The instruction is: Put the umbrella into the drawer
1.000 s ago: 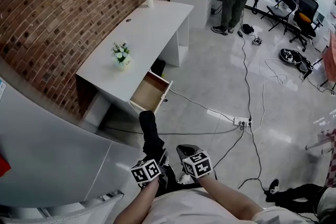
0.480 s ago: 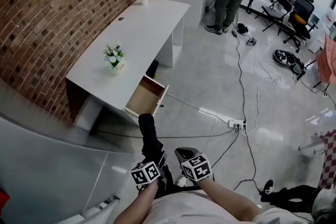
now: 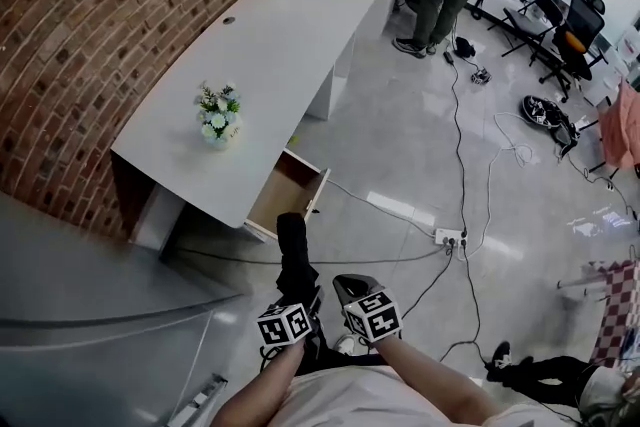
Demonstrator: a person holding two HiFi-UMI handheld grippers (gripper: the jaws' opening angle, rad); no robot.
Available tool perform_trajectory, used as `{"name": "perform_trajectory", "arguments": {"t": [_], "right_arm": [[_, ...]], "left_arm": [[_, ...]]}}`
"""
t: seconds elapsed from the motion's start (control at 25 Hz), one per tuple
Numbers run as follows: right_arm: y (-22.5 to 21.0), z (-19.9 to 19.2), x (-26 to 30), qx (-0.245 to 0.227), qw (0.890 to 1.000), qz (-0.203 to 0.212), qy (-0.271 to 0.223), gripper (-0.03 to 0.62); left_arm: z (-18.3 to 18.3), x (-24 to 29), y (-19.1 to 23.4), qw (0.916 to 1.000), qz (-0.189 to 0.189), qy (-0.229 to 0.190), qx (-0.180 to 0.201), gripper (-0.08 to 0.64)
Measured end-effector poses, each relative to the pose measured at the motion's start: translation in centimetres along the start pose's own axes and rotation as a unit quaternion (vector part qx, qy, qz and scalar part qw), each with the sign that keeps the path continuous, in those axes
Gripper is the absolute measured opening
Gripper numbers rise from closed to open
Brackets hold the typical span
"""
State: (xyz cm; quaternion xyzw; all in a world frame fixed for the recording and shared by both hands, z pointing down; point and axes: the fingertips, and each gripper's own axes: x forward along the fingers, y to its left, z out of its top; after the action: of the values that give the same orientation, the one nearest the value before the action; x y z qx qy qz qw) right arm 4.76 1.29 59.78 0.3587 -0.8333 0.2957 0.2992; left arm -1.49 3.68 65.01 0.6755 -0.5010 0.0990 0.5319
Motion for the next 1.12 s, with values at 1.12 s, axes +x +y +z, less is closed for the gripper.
{"name": "perform_trajectory", "arguments": {"t": [1.12], "right_arm": [[-7.4, 7.3, 8.2, -0.090, 0.993, 0.026, 0.071, 0.017]], "left_arm": [[6.5, 11.1, 3.1, 0.9891, 0.058, 0.025, -0.133, 0.249]]}}
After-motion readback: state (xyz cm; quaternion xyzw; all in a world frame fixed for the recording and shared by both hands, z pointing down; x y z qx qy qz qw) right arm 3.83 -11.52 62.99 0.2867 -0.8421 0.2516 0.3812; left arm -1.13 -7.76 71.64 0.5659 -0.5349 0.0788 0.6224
